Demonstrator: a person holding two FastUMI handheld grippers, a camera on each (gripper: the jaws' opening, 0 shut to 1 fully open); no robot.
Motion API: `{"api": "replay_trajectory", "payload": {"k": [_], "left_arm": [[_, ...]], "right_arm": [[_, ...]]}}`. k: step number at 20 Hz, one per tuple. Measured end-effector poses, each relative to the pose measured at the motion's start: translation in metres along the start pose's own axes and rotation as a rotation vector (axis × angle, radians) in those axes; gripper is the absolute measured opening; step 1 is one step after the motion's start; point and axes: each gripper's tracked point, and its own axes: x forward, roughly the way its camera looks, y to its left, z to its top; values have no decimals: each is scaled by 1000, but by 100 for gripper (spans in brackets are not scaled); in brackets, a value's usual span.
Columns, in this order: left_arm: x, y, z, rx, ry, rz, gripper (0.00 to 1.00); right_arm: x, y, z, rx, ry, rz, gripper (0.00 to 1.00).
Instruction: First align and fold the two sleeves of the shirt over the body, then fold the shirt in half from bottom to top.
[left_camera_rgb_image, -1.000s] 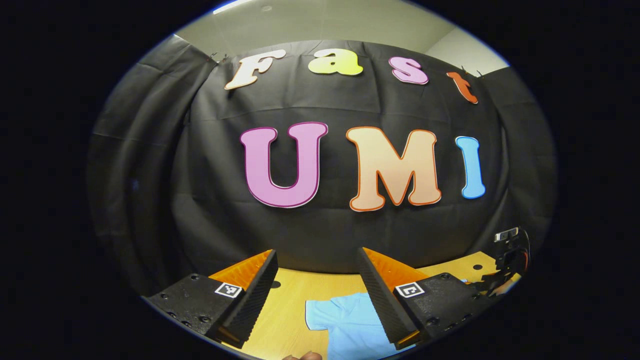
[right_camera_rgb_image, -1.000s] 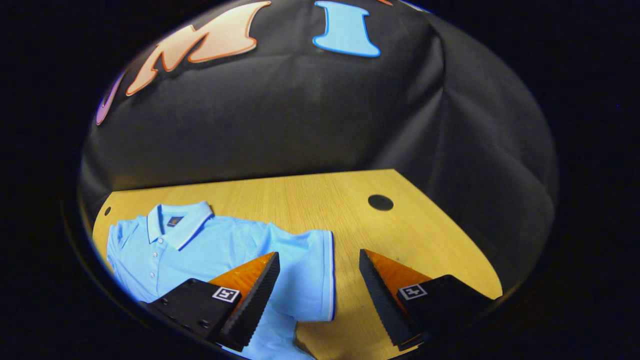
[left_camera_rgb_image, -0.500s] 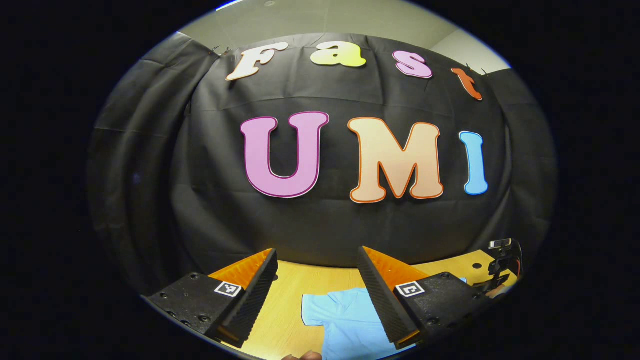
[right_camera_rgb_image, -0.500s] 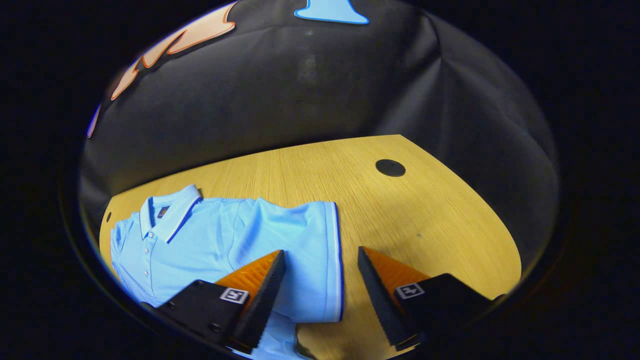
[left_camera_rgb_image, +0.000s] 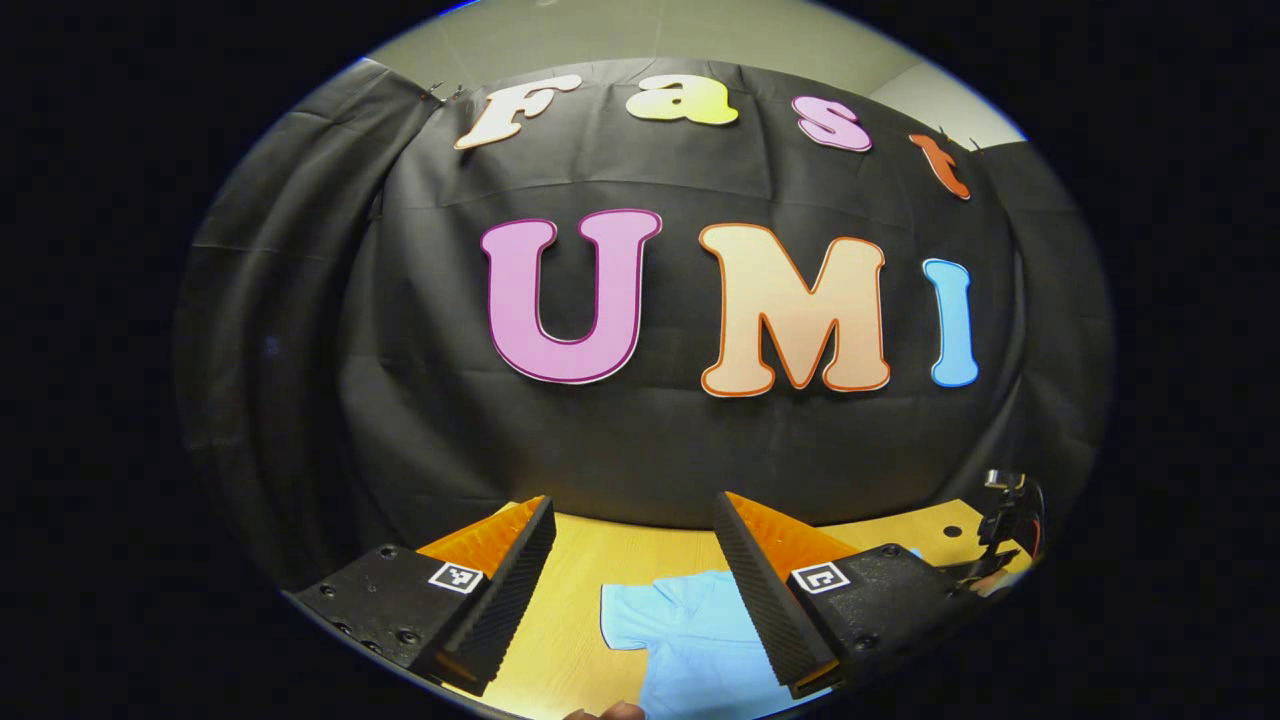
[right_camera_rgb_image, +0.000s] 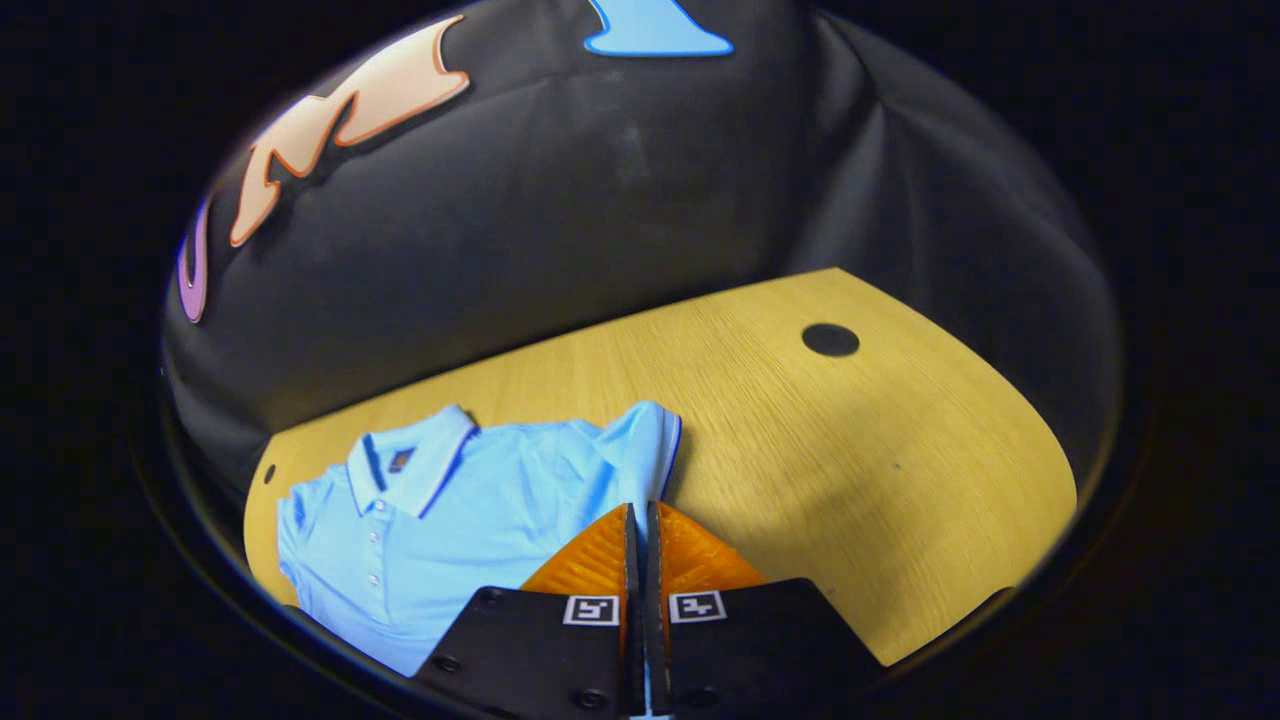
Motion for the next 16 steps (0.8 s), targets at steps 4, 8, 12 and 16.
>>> {"api": "replay_trajectory", "payload": {"k": [4,8,12,16], "left_arm": [[5,3,-6,-18,12,1,94],[10,12,-19,-35,41,12,96],[18,28,-26,-27,45,47,96],[27,40,-48,-9,96,91,95]], "right_arm": [[-13,51,-4,65,4,100,4],[-11,87,-37,31,60,149,4],[-16,100,-60,19,116,173,7],[-37,95,-39,-68,43,167,81]]}}
